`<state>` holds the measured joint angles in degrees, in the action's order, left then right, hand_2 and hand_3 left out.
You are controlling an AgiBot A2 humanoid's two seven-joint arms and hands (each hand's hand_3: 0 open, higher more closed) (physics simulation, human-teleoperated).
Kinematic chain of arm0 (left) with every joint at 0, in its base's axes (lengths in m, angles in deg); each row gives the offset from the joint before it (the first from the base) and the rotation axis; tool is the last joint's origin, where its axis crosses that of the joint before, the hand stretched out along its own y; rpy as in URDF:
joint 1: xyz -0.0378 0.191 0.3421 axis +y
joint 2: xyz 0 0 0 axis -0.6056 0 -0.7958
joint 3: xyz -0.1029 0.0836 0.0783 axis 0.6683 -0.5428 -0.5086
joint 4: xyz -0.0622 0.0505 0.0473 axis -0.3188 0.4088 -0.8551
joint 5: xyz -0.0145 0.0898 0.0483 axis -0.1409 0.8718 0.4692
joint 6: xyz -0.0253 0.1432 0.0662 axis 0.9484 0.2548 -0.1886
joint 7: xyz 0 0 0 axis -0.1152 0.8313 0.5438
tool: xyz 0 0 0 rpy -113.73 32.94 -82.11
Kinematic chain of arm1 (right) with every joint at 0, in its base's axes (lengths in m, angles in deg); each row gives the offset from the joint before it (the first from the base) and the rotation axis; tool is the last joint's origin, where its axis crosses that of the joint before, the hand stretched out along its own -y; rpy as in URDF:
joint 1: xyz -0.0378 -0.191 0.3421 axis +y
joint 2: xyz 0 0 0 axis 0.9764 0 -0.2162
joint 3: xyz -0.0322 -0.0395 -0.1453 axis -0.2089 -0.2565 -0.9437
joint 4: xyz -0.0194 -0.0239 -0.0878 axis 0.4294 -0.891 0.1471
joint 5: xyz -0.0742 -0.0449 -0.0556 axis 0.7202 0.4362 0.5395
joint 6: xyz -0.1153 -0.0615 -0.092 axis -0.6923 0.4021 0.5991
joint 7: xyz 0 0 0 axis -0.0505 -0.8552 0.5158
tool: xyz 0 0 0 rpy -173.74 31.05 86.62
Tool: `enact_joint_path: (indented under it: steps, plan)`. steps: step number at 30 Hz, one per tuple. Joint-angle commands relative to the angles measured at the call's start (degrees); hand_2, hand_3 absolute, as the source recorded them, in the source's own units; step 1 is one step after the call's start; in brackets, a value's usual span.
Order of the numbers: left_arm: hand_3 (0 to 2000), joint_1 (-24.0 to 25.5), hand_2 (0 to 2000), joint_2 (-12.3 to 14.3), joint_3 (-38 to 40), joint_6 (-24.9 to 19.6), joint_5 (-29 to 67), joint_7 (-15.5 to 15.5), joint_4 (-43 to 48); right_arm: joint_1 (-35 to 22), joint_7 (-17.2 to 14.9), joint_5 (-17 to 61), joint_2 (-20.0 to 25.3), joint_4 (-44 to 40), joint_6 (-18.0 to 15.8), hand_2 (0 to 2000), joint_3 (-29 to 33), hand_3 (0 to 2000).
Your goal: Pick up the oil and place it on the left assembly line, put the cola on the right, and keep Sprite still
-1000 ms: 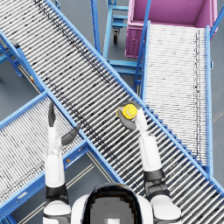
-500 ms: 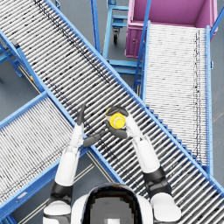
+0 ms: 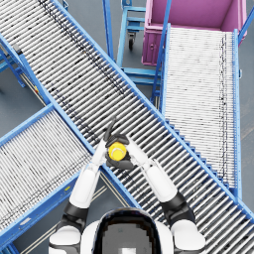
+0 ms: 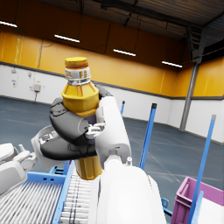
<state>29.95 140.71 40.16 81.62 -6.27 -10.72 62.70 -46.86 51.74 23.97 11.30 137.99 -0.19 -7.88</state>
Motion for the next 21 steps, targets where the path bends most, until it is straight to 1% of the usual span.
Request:
enact_joint_path:
  steps: [1, 2, 3, 6, 7, 8, 9, 10, 13, 14, 17, 20, 21]
  plan:
    - [327, -1.0, 1361, 0.7, -1.0, 0.1, 0.0, 0.0, 0.3, -0.7, 0.0, 0.0, 0.5, 0.8, 0.3, 2000, -2.0, 2000]
    - [653, -0.9, 2000, 0.7, -0.8, -2.4, 0.0, -0.1, 0.7, -1.0, 0.0, 0.0, 0.6, 0.2, 2.1, 2000, -1.8, 2000]
    - [980, -0.7, 2000, 0.6, -0.6, -4.0, 0.1, -0.1, 0.7, -1.0, 0.0, 0.0, 0.5, 0.4, 3.0, 2000, -1.7, 2000]
    - [1960, -0.4, 2000, 0.5, 0.0, -4.2, 0.0, 0.0, 0.9, -1.0, 0.3, -0.1, 0.1, 0.3, 3.3, 2000, -1.4, 2000]
    - [2000, -0.2, 2000, 0.4, 0.2, -4.1, 0.0, 0.1, 1.2, -1.3, 0.4, -0.1, 0.4, 0.3, 3.6, 2000, -1.4, 2000]
    - [2000, -0.3, 2000, 0.5, 0.8, -3.7, 0.0, 0.0, 1.2, -1.1, 0.4, -0.1, 0.2, 0.4, 3.2, 639, -1.4, 1673]
    - [2000, -0.1, 2000, 0.6, 2.0, -3.2, 0.0, 0.0, 1.3, -0.9, 0.3, -0.2, 0.2, 0.3, 5.2, 0, -0.8, 1347]
    - [2000, -0.3, 2000, 0.8, 3.4, -2.4, 0.0, 0.0, 1.1, -0.8, 0.3, -0.2, 0.3, 1.0, 6.1, 0, -0.5, 1020]
    - [2000, -1.3, 2000, 1.6, 10.2, -0.9, 0.0, -0.1, 0.3, 1.5, 0.2, -0.3, -1.1, 4.5, 7.1, 0, 4.0, 40]
    - [2000, -1.8, 2000, 1.8, 11.7, -0.6, 0.0, -0.1, -0.3, 1.7, 0.2, -0.3, -1.0, 5.6, 7.3, 0, 5.2, 0]
    - [2000, -2.1, 2000, 1.7, 17.8, 0.0, 0.0, -0.1, -0.6, 1.4, 0.2, -0.3, -0.2, 6.3, 7.6, 0, 10.5, 0]
    - [2000, -0.4, 2000, 1.6, 24.8, 0.4, -0.1, -0.1, -1.7, 2.1, 0.1, -0.4, -0.4, 6.6, 7.7, 0, 13.5, 0]
    - [2000, 0.8, 2000, 1.8, 27.3, 0.5, -0.1, -0.1, -1.3, 2.2, 0.1, -0.4, -0.3, 6.2, 7.7, 0, 14.3, 0]
